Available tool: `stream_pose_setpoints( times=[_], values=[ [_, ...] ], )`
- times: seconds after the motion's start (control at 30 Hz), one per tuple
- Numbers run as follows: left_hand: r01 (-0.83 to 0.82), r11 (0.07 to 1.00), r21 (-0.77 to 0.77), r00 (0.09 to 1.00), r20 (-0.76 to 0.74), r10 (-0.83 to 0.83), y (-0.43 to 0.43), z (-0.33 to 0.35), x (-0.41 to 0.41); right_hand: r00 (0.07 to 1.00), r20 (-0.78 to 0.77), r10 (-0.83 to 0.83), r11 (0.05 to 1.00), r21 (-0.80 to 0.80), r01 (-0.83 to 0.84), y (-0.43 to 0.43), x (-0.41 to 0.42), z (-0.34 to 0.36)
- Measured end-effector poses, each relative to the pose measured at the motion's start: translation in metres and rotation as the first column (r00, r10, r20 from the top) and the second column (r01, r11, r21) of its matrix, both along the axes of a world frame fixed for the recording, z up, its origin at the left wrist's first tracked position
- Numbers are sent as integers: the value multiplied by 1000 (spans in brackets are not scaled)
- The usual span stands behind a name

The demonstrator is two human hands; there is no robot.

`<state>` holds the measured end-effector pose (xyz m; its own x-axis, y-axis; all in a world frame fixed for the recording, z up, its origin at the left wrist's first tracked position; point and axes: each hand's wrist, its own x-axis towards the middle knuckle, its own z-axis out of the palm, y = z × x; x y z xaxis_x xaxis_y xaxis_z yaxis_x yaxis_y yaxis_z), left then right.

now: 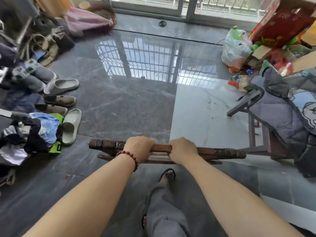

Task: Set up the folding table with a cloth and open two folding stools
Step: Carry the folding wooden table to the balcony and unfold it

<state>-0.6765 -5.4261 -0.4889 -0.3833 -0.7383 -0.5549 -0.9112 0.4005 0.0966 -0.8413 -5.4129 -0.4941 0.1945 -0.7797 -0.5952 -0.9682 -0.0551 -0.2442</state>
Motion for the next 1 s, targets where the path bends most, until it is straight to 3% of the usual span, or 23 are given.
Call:
stream_pose_setpoints(
  times=[0.17, 0.47, 0.67, 1.0],
  values=[
    [1, 996, 91, 1000, 27, -4, -58, -8, 7, 1000, 4, 11, 999, 39, -11, -55, 8, -12],
    [-4, 998, 60, 1000, -12, 4, -156, -6, 20, 1000, -17, 16, 999, 48, -15, -153, 20, -8],
    [-12, 997, 78, 999, -50, 16, -263, -9, 46, 998, -56, 17, 999, 46, -14, -263, 46, -8],
    [67, 996, 57, 998, 4, -67, -421, -18, 92, 1000, -16, -10, 999, -52, 9, -407, 95, -22]
  ],
)
